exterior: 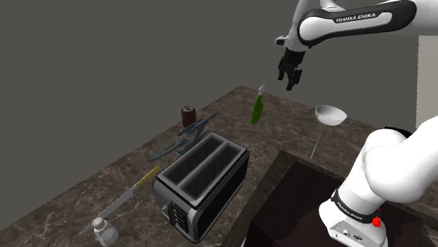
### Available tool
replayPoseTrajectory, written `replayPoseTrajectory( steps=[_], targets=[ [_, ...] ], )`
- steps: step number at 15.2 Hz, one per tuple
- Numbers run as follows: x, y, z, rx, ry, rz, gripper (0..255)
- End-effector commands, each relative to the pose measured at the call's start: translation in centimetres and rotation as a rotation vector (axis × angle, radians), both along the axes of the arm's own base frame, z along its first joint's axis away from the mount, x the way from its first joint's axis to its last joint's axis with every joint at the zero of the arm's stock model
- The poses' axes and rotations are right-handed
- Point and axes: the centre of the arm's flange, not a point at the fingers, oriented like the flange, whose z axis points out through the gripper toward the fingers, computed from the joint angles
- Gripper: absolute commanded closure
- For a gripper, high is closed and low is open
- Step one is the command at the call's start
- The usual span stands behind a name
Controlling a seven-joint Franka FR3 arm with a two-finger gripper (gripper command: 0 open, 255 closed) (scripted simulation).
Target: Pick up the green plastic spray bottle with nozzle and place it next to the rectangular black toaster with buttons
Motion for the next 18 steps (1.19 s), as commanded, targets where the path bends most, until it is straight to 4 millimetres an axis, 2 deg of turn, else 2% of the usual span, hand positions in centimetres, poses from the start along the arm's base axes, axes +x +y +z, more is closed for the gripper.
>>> replayPoseTrajectory(
  steps=[1, 8, 14, 18],
  targets=[
    [2.1, -1.8, -1.0, -0.008, 0.011, 0.084, 0],
    [9.6, -6.3, -4.7, -0.025, 0.048, 0.356, 0],
    [16.4, -8.4, -7.9, -0.04, 0.078, 0.582, 0],
    [16.5, -8.5, -10.0, -0.04, 0.078, 0.582, 0]
  ],
)
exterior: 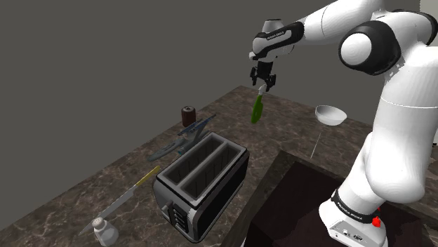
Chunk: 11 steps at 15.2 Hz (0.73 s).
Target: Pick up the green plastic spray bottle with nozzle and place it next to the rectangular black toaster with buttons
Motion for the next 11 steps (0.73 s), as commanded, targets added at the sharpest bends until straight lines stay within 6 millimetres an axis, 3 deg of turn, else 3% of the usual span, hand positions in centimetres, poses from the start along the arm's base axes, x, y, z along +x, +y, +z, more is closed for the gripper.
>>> replayPoseTrajectory(
  steps=[1, 4, 11],
  targets=[
    [0.1, -0.1, -1.1, 0.0, 0.0, 0.002, 0],
    [0.2, -0.2, -2.5, 0.0, 0.0, 0.002, 0],
    [0.2, -0.2, -2.4, 0.0, 0.0, 0.002, 0]
  ],
)
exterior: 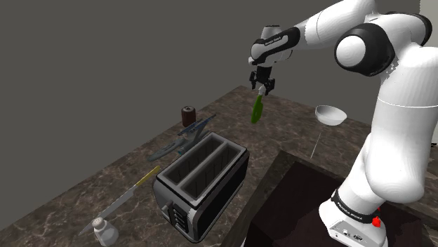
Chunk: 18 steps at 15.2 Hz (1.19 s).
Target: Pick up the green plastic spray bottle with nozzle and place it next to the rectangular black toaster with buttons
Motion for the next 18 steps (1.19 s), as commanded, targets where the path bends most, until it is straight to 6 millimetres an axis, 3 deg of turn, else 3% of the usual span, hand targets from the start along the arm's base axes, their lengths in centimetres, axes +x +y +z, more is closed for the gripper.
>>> replayPoseTrajectory(
  steps=[1, 10, 18],
  targets=[
    [0.0, 0.0, 0.0, 0.0, 0.0, 0.0, 255],
    [0.0, 0.0, 0.0, 0.0, 0.0, 0.0, 255],
    [0.0, 0.0, 4.2, 0.0, 0.0, 0.0, 255]
  ],
)
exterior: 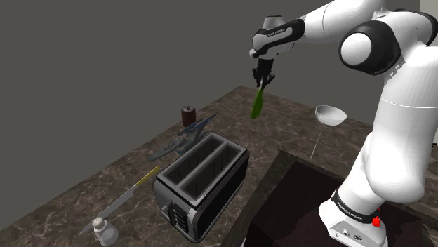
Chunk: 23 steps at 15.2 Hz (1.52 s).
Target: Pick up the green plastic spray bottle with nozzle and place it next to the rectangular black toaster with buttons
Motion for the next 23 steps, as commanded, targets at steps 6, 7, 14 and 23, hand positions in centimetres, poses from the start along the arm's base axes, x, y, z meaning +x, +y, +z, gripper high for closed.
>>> replayPoseTrajectory(
  steps=[6, 7, 14, 23],
  targets=[
    [0.0, 0.1, 3.6, 0.0, 0.0, 0.0, 255],
    [0.0, 0.1, 4.1, 0.0, 0.0, 0.0, 255],
    [0.0, 0.1, 7.8, 0.0, 0.0, 0.0, 255],
    [0.0, 0.1, 12.6, 0.0, 0.0, 0.0, 255]
  ],
)
